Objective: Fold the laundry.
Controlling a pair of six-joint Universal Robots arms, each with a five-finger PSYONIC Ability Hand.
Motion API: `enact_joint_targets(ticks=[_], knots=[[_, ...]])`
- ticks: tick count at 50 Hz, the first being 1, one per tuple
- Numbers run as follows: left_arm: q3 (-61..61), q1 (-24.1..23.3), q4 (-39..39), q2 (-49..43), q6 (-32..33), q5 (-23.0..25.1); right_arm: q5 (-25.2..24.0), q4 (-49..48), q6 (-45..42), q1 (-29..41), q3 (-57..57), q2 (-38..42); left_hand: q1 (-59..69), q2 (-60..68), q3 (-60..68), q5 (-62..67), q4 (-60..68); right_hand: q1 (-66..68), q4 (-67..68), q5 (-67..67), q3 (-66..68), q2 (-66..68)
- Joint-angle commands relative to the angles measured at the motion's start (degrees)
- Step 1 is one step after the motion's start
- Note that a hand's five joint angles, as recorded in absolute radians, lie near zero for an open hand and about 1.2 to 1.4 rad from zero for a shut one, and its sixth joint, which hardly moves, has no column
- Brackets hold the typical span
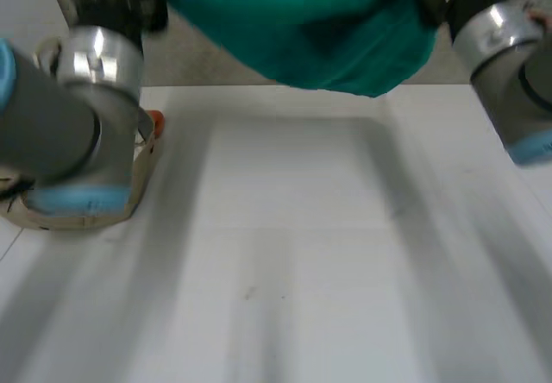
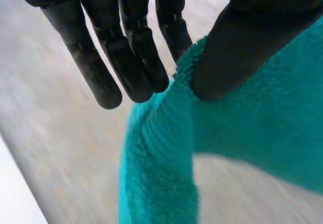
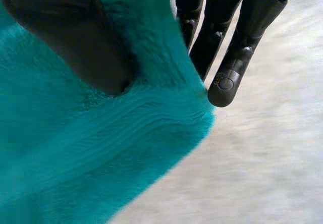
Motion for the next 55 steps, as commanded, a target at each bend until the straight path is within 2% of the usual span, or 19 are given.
enact_joint_targets(ticks=[1,7,10,11,13,14,15,16,20,25,28,31,38,46,55], knots=[[-20.3,-0.06,-9.99,3.49,0.22,-0.18,-11.33,17.9,-5.09,-2.25,17.72,-3.43,14.01,11.36,11.67,14.52,11.13,23.5,11.71,13.47,12.47,12.79],[-28.74,-0.76,-17.29,2.7,0.31,-0.18,-11.42,28.19,-19.4,-4.01,29.93,-3.08,14.01,11.36,11.67,14.52,11.13,23.5,11.71,13.47,12.47,12.79],[-30.42,-1.99,-21.42,2.26,0.22,-0.18,-11.51,28.82,-22.24,-4.1,33.11,-3.16,14.01,11.36,11.67,14.52,11.13,23.5,11.71,13.47,12.47,12.79],[-30.59,-2.26,-22.39,2.09,0.22,-0.18,-11.42,28.56,-22.25,-4.1,34.25,-3.25,14.01,11.36,11.67,14.52,11.13,12.23,0.45,2.21,1.21,1.52],[-30.42,-2.35,-24.59,2.35,0.22,-0.18,-11.34,28.03,-21.63,-4.1,35.23,-3.34,-3.72,-6.37,-6.05,-3.21,-6.6,-19.5,-31.28,-29.52,-30.52,-30.21],[-30.25,-2.26,-25.2,2.61,0.22,-0.18,-11.42,27.77,-21.37,-4.1,35.58,-3.42,-14.29,-16.94,-16.63,-13.78,-17.17,-29.66,-41.45,-39.69,-40.69,-40.37],[-29.98,-2.17,-25.56,2.79,0.22,-0.18,-11.42,26.98,-20.24,-4.45,36.1,-3.86,-23.56,-26.21,-25.89,-23.05,-26.44,-45.75,-57.54,-55.78,-56.78,-56.46],[-29.2,-2.08,-26.0,3.84,0.22,-0.18,-11.42,26.45,-19.35,-4.71,36.2,-4.21,-32.14,-34.79,-34.48,-31.63,-35.02,-46.5,-58.29,-56.53,-57.53,-57.21],[-26.39,-1.56,-25.92,7.87,-0.04,0.52,-11.42,23.55,-11.63,-5.77,36.55,-8.78,-38.59,-41.24,-40.92,-38.08,-41.47,-46.5,-58.29,-56.53,-57.53,-57.21],[-23.39,-1.12,-25.12,8.42,-0.13,1.4,-11.42,19.86,-2.4,-7.61,37.34,-12.04,-39.8,-42.45,-42.13,-39.29,-42.68,-46.5,-58.29,-56.53,-57.53,-57.21],[-20.67,-0.94,-23.89,7.02,-0.31,4.03,-11.42,18.45,1.83,-8.41,38.13,-13.0,-40.13,-42.79,-42.47,-39.62,-43.01,-46.5,-58.29,-56.53,-57.53,-57.21],[-17.87,-0.94,-23.72,0.8,0.39,6.58,-11.42,18.36,3.15,-9.28,39.27,-13.79,-39.3,-41.95,-41.63,-38.79,-42.18,-46.5,-58.29,-56.53,-57.53,-57.21],[-11.01,0.37,-25.73,-10.55,0.66,7.55,-11.51,18.19,2.98,-10.25,41.38,-13.71,-38.28,-40.94,-40.62,-37.77,-41.16,-46.5,-58.29,-56.53,-57.53,-57.21],[-8.37,2.49,-25.56,-16.36,5.13,7.56,-11.42,18.01,2.8,-10.87,42.7,-13.62,-37.28,-39.93,-39.62,-36.77,-40.16,-46.5,-58.29,-56.53,-57.53,-57.21],[-7.48,3.63,-25.3,-19.62,9.53,7.29,-11.6,17.66,2.72,-11.31,43.49,-13.53,-28.53,-31.18,-30.87,-28.02,-31.41,-46.5,-58.29,-56.53,-57.53,-57.21]])
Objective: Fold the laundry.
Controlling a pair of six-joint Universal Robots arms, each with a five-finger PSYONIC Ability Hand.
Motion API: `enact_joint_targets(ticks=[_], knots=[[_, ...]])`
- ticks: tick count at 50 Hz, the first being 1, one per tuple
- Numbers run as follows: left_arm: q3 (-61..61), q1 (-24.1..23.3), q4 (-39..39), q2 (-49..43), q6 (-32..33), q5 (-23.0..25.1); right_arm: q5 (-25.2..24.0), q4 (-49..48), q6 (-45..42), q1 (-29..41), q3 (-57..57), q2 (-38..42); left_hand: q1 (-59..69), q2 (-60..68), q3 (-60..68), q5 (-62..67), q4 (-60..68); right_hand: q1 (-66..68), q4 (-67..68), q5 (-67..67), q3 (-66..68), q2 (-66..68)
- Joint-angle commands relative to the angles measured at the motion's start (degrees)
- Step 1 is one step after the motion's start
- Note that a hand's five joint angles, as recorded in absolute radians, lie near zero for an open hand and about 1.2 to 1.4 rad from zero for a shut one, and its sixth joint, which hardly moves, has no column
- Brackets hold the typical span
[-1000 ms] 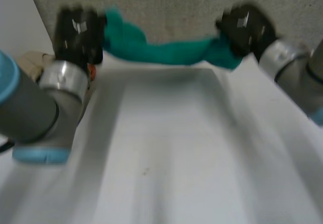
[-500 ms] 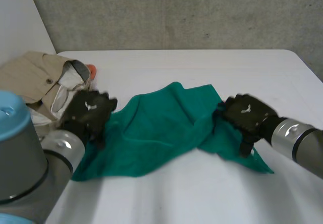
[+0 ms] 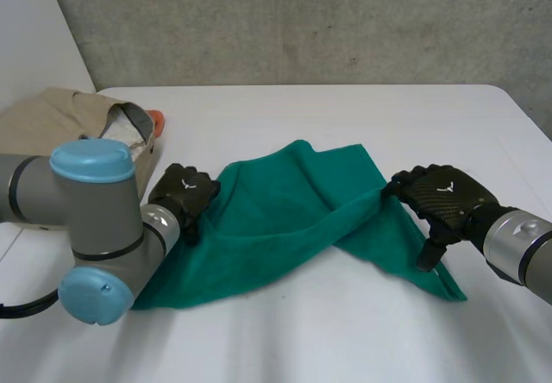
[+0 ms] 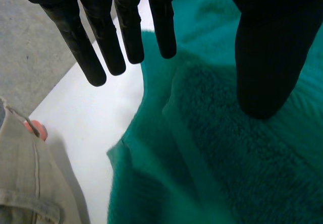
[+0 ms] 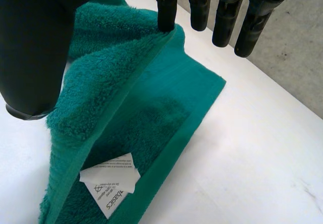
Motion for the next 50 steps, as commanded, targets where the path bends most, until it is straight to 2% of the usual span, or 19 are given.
enact_joint_targets(ticks=[1,4,6,9,12,20,24,29,31,32,36,38,39,40,44,50], knots=[[0.48,1.01,0.3,-2.09,3.25,-0.12,-0.1,-0.32,-0.07,-0.15,0.53,-0.02,9.88,9.87,9.91,9.49,9.63,-2.03,-3.5,-4.01,-2.4,-2.67],[0.48,1.45,0.38,-2.09,2.89,-0.03,-0.01,-0.41,-0.07,-0.23,0.53,0.07,23.29,23.28,23.32,22.91,23.05,-2.03,-3.5,-4.01,-2.4,-2.67],[0.39,1.71,0.47,-2.0,2.72,-0.12,0.08,-0.41,-0.07,-0.32,0.53,0.16,39.56,39.55,39.59,39.17,39.31,-2.03,-3.5,-4.01,-2.4,-2.67],[0.22,1.36,0.91,-1.83,2.63,-0.21,0.17,-0.59,0.01,-0.58,0.27,0.33,51.72,51.71,51.75,51.34,51.48,-2.03,-3.5,-4.01,-2.4,-2.67],[-0.49,1.01,1.88,-0.08,2.54,-0.47,0.17,-0.68,0.01,-1.46,0.1,0.33,51.75,51.74,51.78,51.36,51.5,-2.03,-3.5,-4.01,-2.4,-2.67],[-3.74,0.39,2.05,11.78,2.54,-1.53,1.13,0.99,1.68,-5.59,-2.89,0.16,51.75,51.74,51.78,51.36,51.5,-2.03,-3.5,-4.01,-2.4,-2.67],[-5.14,-0.13,2.05,18.29,2.54,-1.44,1.31,5.64,3.18,-6.21,-4.56,0.07,51.75,51.74,51.78,51.36,51.5,-2.03,-3.5,-4.01,-2.4,-2.67],[-5.59,-0.13,2.14,24.96,2.63,-1.44,-0.44,16.25,1.87,-6.39,-6.58,0.07,51.75,51.74,51.78,51.36,51.5,-2.03,-3.5,-4.01,-2.4,-2.67],[-5.59,-0.13,2.14,26.29,2.63,-1.44,-0.97,19.52,-0.15,-6.39,-6.85,0.07,51.75,51.74,51.78,51.36,51.5,12.1,10.64,10.12,11.74,11.47],[-5.59,-0.13,2.14,26.73,2.63,-1.35,-1.84,22.67,-3.82,-6.39,-7.02,0.16,51.75,51.74,51.78,51.36,51.5,19.84,18.38,17.86,19.48,19.21],[-5.5,0.13,2.14,27.44,2.63,-1.35,-3.44,28.49,-13.93,-7.79,-7.29,0.51,51.75,51.74,51.78,51.36,51.5,37.2,35.74,35.22,36.84,36.57],[-5.5,0.13,2.14,27.35,2.63,-1.35,-3.87,29.91,-17.03,-10.77,-7.73,0.16,51.75,51.74,51.78,51.36,51.5,31.23,29.77,29.25,30.87,30.6],[-5.5,0.13,2.14,27.35,2.63,-1.44,-3.96,29.74,-16.6,-11.39,-7.9,0.16,51.75,51.74,51.78,51.36,51.5,24.36,22.9,22.38,24.0,23.73],[-5.59,0.04,2.14,27.35,2.54,-1.44,-4.05,28.86,-13.64,-13.22,-8.77,0.16,51.75,51.74,51.78,51.36,51.5,9.31,7.84,7.32,8.94,8.67],[-5.41,0.04,2.14,27.18,2.54,-1.44,-4.58,25.53,-2.84,-14.73,-9.92,0.33,51.75,51.74,51.78,51.36,51.5,8.14,6.67,6.15,7.77,7.5],[-3.74,-0.05,2.4,27.0,2.63,-1.44,-4.75,21.39,6.77,-15.0,-7.91,0.42,51.75,51.74,51.78,51.36,51.5,6.47,5.0,4.48,6.1,5.83]])
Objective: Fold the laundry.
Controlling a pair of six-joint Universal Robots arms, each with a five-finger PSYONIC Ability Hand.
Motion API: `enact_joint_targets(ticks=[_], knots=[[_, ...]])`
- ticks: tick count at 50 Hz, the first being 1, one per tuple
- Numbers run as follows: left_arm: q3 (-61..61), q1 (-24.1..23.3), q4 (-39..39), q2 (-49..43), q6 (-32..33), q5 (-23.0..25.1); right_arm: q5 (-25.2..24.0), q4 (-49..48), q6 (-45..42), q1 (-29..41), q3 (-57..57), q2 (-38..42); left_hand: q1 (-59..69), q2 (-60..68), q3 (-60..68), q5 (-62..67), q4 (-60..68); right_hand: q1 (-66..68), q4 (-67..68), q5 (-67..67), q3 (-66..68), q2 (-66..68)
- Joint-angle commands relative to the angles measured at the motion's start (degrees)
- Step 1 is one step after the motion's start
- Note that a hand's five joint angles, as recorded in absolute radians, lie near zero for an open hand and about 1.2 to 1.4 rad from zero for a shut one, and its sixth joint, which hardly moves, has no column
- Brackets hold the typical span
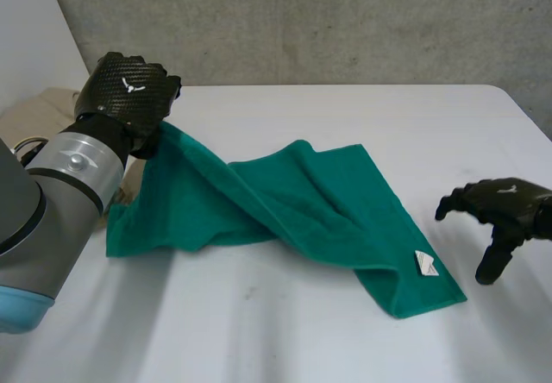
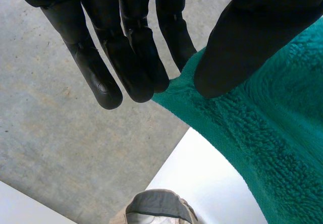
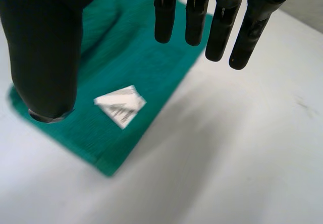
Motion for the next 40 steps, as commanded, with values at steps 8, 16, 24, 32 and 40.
enact_joint_targets(ticks=[8,16,24,32,40], knots=[[4.77,0.16,0.76,-0.59,-0.02,-0.03,-1.09,-9.37,19.72,1.13,9.8,-0.06,14.32,11.4,10.39,14.32,11.34,-5.56,-7.58,-7.48,-7.93,-8.31],[6.44,0.16,0.85,-1.47,-0.46,-0.03,-0.48,-17.98,30.45,11.23,14.91,-0.32,14.32,11.4,10.39,14.32,11.34,-7.41,-9.43,-9.33,-9.78,-10.16],[7.15,0.6,1.02,-1.39,-2.31,-0.03,3.12,-26.42,27.48,19.14,15.0,0.46,14.32,11.4,10.39,14.32,11.34,-0.19,-2.21,-2.11,-2.56,-2.94],[7.15,2.71,1.55,-1.47,-2.4,-0.03,5.94,-26.17,10.18,18.62,16.84,0.29,14.32,11.4,10.39,14.32,11.34,2.35,0.33,0.43,-0.02,-0.4],[10.04,4.12,3.31,-7.09,-2.22,-0.29,6.73,-23.88,21.88,19.5,16.15,0.81,14.32,11.4,10.39,14.32,11.34,-3.7,-5.72,-5.62,-6.07,-6.45]])
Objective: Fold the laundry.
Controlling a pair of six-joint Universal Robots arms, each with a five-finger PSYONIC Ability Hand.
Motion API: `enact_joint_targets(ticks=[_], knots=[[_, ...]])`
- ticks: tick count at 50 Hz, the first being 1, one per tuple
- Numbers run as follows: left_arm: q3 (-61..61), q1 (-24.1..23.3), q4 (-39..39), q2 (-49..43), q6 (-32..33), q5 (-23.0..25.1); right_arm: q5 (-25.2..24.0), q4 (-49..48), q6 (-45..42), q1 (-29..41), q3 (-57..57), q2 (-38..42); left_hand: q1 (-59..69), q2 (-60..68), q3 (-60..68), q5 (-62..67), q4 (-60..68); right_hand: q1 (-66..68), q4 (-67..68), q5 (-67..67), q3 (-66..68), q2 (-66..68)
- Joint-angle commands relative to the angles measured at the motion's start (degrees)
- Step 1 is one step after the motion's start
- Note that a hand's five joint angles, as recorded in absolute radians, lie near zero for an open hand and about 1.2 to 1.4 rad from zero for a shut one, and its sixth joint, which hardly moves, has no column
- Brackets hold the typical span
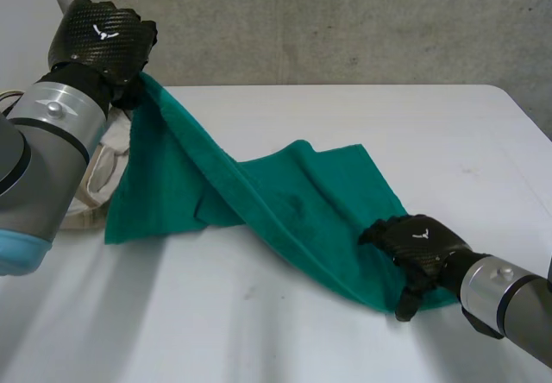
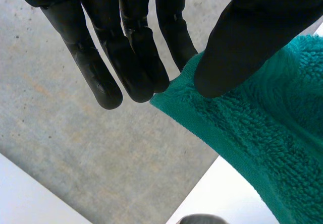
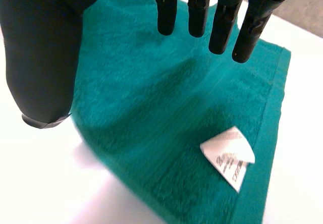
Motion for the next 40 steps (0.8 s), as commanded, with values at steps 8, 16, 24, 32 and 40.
enact_joint_targets(ticks=[8,16,24,32,40], knots=[[5.68,1.35,1.34,-8.52,0.21,-1.18,-0.25,1.72,22.48,1.19,-2.5,1.53,14.32,11.35,10.39,14.32,11.13,0.39,-2.32,-2.51,-2.42,-2.0],[6.56,2.49,1.34,-9.23,0.21,-3.3,0.89,-2.85,24.69,6.98,-5.32,5.48,14.32,11.35,10.39,14.32,11.13,2.4,-0.31,-0.5,-0.4,0.02],[6.56,3.46,1.34,-9.14,0.12,-3.47,4.31,-3.99,24.34,8.66,-7.69,10.05,14.32,11.35,10.39,14.32,11.13,3.58,0.87,0.68,0.77,1.2],[6.3,4.86,1.34,-9.06,0.12,-3.47,10.99,-7.95,22.67,7.87,-8.31,10.23,14.32,11.35,10.39,14.32,11.13,11.98,9.27,9.08,9.18,9.6],[6.04,6.18,1.16,-9.05,0.12,-3.56,11.26,-7.77,16.96,5.51,-6.82,10.06,14.32,11.35,10.39,14.32,11.13,27.09,24.38,24.19,24.29,24.71]])
